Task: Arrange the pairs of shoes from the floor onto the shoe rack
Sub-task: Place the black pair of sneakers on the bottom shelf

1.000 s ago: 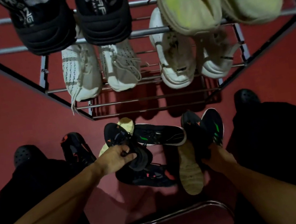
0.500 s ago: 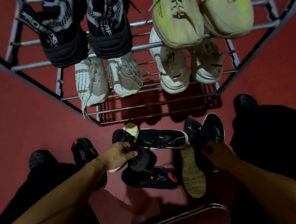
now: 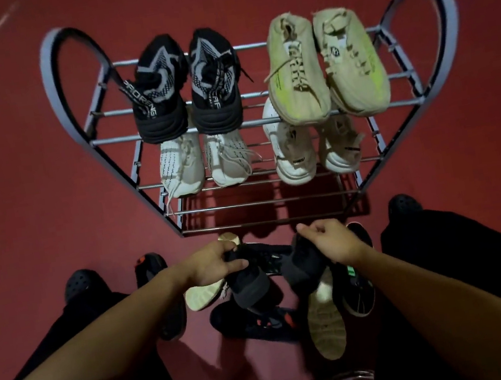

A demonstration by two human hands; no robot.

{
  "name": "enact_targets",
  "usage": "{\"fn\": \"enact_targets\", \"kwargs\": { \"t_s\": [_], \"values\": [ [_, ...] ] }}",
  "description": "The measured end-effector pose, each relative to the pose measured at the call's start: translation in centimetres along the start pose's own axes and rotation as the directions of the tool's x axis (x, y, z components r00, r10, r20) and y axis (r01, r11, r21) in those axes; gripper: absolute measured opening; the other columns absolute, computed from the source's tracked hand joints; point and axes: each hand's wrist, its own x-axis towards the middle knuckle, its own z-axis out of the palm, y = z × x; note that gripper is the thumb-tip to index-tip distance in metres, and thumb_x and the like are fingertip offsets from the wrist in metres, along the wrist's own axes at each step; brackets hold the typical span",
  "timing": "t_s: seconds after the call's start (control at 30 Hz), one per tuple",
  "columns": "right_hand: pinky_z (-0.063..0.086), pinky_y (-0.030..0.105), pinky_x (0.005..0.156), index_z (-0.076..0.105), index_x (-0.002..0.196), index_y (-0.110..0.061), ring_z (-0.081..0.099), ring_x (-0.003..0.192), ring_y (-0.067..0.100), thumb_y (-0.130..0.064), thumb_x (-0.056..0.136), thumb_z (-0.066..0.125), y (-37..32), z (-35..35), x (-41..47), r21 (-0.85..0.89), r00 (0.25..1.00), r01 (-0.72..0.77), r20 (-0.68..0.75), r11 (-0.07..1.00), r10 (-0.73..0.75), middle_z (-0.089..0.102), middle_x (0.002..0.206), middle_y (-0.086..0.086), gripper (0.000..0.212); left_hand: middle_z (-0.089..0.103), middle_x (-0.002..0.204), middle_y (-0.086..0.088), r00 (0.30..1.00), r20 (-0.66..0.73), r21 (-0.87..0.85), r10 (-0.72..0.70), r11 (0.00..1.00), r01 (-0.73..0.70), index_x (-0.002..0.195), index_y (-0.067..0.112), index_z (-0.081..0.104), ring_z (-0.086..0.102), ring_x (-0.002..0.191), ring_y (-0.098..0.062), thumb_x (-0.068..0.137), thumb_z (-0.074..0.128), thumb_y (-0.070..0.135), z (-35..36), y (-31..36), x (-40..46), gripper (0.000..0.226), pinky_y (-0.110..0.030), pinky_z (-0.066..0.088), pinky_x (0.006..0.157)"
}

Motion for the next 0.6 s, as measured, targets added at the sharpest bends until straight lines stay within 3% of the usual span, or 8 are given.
{"fn": "enact_targets", "kwargs": {
  "t_s": [0.07, 0.13, 0.23, 0.3, 0.37, 0.43, 0.5, 0.6],
  "values": [
    [0.050, 0.031, 0.078, 0.064, 0.090, -0.019, 0.063, 0.081, 0.010, -0.059, 0.091, 0.052, -1.4, 0.8, -0.2, 0.049, 0.997, 0.015, 0.073, 0.999, -0.019, 0.066, 0.085, -0.008, 0.041, 0.050, 0.086, 0.011, 0.998, 0.005, 0.071, 0.069, 0.995, -0.069, 0.082, 0.028, 0.055, 0.051, 0.083, -0.015, 0.096, 0.063, 0.037, -0.2, 1.0, -0.2, 0.019, -0.029, 0.040, 0.077],
    [0.045, 0.034, 0.097, 0.065, 0.110, -0.023, 0.060, 0.108, 0.014, -0.062, 0.092, 0.046, -2.6, 1.8, -0.2, 0.055, 0.989, 0.033, 0.140, 0.998, -0.040, 0.065, 0.115, -0.005, 0.047, 0.051, 0.091, 0.007, 0.991, 0.020, 0.131, 0.131, 0.982, -0.133, 0.079, 0.032, 0.052, 0.054, 0.088, -0.019, 0.096, 0.061, 0.036, -0.5, 1.7, -0.4, 0.019, -0.033, 0.044, 0.081],
    [0.035, 0.032, 0.107, 0.063, 0.124, -0.027, 0.051, 0.124, 0.012, -0.069, 0.091, 0.037, -4.4, 3.0, -0.2, 0.074, 0.971, 0.004, 0.239, 0.997, -0.022, 0.058, 0.134, -0.007, 0.060, 0.054, 0.101, -0.001, 0.980, 0.049, 0.237, 0.193, 0.951, -0.199, 0.086, 0.029, 0.055, 0.055, 0.092, -0.020, 0.094, 0.058, 0.038, -1.3, 2.2, -0.9, 0.012, -0.043, 0.049, 0.086],
    [0.040, 0.033, 0.106, 0.067, 0.119, -0.032, 0.056, 0.120, 0.012, -0.079, 0.085, 0.032, -5.0, 3.5, -0.2, 0.096, 0.956, -0.062, 0.292, 0.993, 0.031, 0.062, 0.130, -0.006, 0.067, 0.054, 0.106, -0.001, 0.972, 0.051, 0.306, 0.229, 0.923, -0.233, 0.095, 0.026, 0.060, 0.052, 0.099, -0.018, 0.096, 0.058, 0.038, -1.7, 2.5, -1.2, 0.012, -0.039, 0.047, 0.091],
    [0.050, 0.028, 0.085, 0.072, 0.111, -0.032, 0.064, 0.102, 0.013, -0.081, 0.085, 0.028, -5.4, 3.8, -0.4, 0.145, 0.925, -0.149, 0.370, 0.978, 0.086, 0.070, 0.112, -0.001, 0.070, 0.052, 0.109, -0.002, 0.965, 0.044, 0.361, 0.259, 0.896, -0.257, 0.108, 0.020, 0.065, 0.048, 0.106, -0.018, 0.098, 0.058, 0.035, -2.1, 2.7, -1.4, 0.019, -0.031, 0.040, 0.093],
    [0.043, 0.025, 0.065, 0.070, 0.113, -0.030, 0.060, 0.077, 0.017, -0.080, 0.085, 0.026, -5.6, 4.1, -0.6, 0.214, 0.885, -0.242, 0.449, 0.946, 0.125, 0.067, 0.086, 0.003, 0.073, 0.051, 0.111, -0.003, 0.960, 0.034, 0.391, 0.278, 0.880, -0.269, 0.112, 0.018, 0.065, 0.044, 0.109, -0.018, 0.098, 0.059, 0.034, -2.4, 2.7, -1.6, 0.022, -0.031, 0.038, 0.094],
    [0.038, 0.025, 0.059, 0.068, 0.116, -0.029, 0.051, 0.059, 0.012, -0.081, 0.085, 0.027, -5.8, 4.5, -0.7, 0.252, 0.856, -0.293, 0.498, 0.922, 0.136, 0.058, 0.066, -0.003, 0.073, 0.049, 0.111, -0.001, 0.953, 0.027, 0.396, 0.301, 0.872, -0.287, 0.111, 0.019, 0.066, 0.042, 0.109, -0.017, 0.098, 0.059, 0.033, -2.7, 2.8, -1.7, 0.020, -0.032, 0.038, 0.096],
    [0.042, 0.027, 0.062, 0.072, 0.107, -0.020, 0.052, 0.060, 0.013, -0.085, 0.079, 0.032, -5.9, 4.9, -0.2, 0.274, 0.874, -0.306, 0.462, 0.912, 0.155, 0.061, 0.068, -0.004, 0.081, 0.047, 0.114, 0.003, 0.934, -0.015, 0.410, 0.358, 0.854, -0.321, 0.109, 0.023, 0.067, 0.039, 0.112, -0.016, 0.096, 0.061, 0.031, -2.9, 2.7, -1.9, 0.016, -0.029, 0.035, 0.099]
  ]
}}
